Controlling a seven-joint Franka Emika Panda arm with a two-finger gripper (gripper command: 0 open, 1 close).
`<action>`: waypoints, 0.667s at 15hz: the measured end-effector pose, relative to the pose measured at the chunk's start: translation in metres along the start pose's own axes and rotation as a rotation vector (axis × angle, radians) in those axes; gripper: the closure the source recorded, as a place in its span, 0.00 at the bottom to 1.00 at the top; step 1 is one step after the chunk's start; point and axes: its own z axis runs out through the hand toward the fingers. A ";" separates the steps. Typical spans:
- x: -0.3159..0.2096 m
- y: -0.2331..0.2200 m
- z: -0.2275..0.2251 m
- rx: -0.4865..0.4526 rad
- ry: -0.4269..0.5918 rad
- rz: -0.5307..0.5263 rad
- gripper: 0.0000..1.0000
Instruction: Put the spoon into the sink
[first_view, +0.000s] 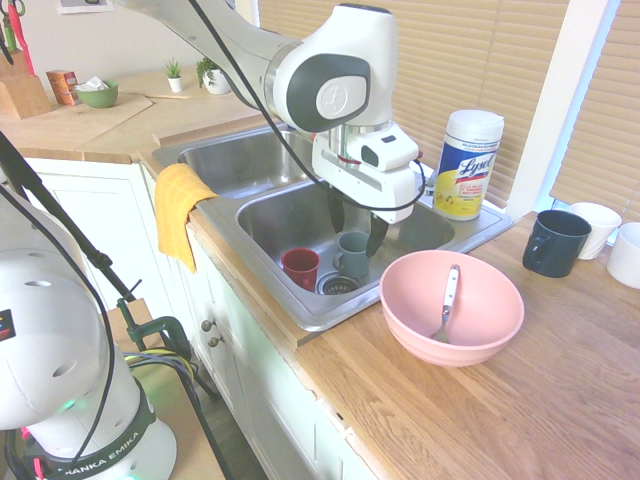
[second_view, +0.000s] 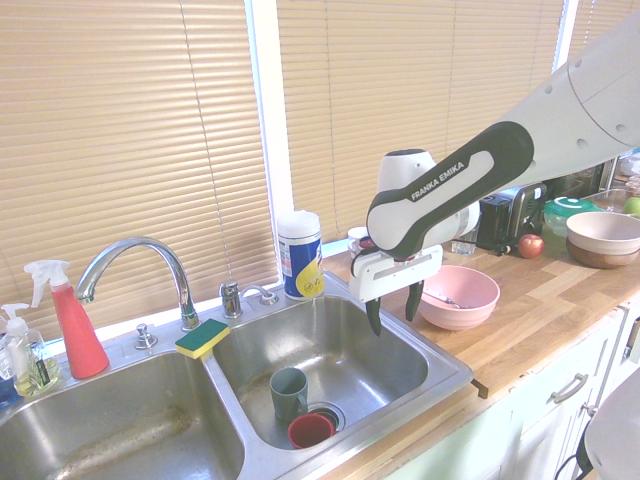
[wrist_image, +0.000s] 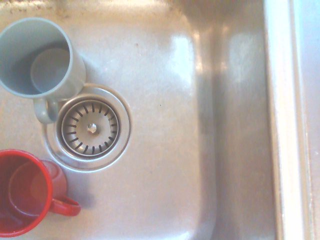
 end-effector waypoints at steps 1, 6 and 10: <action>0.000 0.000 0.000 -0.001 -0.001 0.003 0.00; 0.003 0.005 -0.006 0.043 0.046 0.011 0.00; -0.011 0.038 -0.037 0.136 0.099 -0.045 0.00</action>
